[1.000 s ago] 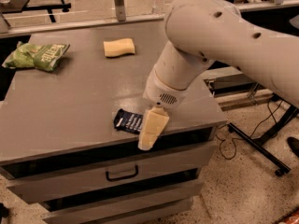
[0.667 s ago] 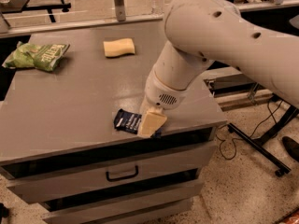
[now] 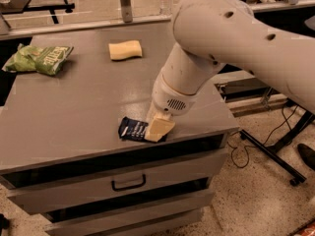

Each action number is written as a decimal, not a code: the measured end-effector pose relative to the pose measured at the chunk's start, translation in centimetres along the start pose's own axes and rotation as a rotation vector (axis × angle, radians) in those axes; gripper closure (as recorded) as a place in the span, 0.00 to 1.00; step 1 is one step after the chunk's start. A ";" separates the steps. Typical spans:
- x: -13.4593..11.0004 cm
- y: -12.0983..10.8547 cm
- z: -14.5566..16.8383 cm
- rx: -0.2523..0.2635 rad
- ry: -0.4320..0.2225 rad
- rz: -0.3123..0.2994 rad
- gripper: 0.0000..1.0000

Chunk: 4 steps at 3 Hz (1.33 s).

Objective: Move rxbar blueberry near green jalapeno chip bag

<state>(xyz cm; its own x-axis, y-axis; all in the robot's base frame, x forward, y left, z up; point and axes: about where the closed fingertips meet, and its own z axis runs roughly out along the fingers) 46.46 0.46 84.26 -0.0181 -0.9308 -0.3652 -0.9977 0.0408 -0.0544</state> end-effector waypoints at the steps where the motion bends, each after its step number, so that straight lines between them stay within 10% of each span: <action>1: -0.1 0.0 0.0 0.001 0.001 -0.002 1.00; 4: -3.4 -4.0 -4.5 0.122 -0.082 -0.016 1.00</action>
Offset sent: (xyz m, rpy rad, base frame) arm -0.0005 0.0003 0.0003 -0.0008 -0.0009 0.0009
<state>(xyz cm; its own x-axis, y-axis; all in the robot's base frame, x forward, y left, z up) 50.27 1.78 89.89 0.0084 -0.8992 -0.4374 -0.9823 0.0745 -0.1720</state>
